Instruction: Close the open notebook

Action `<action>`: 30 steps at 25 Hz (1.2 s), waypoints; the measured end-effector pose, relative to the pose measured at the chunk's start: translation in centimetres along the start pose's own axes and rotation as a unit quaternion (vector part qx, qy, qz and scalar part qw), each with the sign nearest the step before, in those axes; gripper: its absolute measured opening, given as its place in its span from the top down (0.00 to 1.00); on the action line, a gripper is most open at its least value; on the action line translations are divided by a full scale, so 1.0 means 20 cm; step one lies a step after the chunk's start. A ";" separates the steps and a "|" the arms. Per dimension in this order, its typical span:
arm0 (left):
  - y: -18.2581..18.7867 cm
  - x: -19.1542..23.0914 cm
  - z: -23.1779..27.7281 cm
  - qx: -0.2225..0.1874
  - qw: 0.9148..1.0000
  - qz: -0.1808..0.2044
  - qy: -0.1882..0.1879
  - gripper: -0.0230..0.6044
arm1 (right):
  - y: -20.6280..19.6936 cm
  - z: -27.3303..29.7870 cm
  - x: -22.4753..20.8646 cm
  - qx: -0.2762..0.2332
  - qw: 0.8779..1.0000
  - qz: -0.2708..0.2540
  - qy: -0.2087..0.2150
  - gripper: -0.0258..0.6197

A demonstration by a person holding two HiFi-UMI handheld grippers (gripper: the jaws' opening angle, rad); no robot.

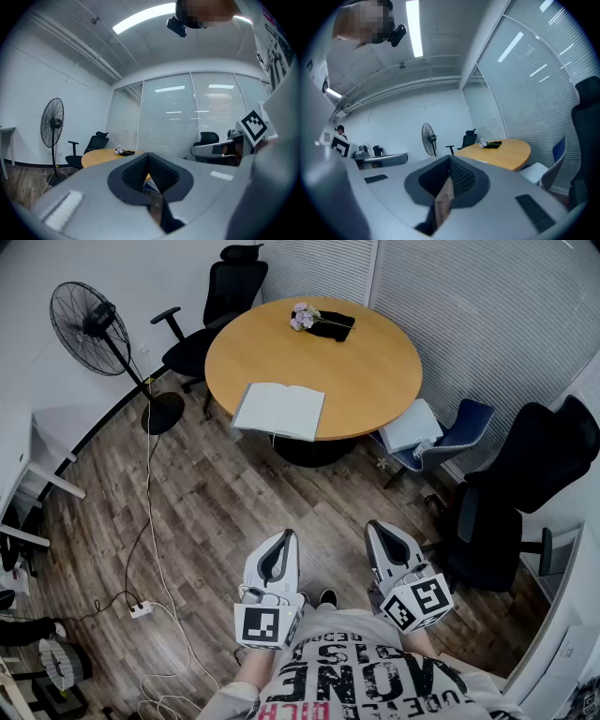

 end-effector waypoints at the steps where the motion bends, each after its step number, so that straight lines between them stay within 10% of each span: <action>1: 0.00 0.00 -0.02 -0.001 1.000 0.000 -0.001 0.94 | 0.00 -0.01 0.02 0.000 1.000 -0.001 0.001 0.94; 30: -0.08 -0.11 -0.10 0.021 1.000 -0.013 -0.012 0.82 | -0.05 -0.15 0.06 -0.011 0.999 0.011 0.043 0.94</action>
Point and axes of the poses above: the fingertips, and each gripper's own axes: z forward along the fingers, x to its left, y out of its top, the point moved 10 cm from there along -z, backward along the fingers, and after that the axes turned 6 degrees about -z, right-handed, at the moved point
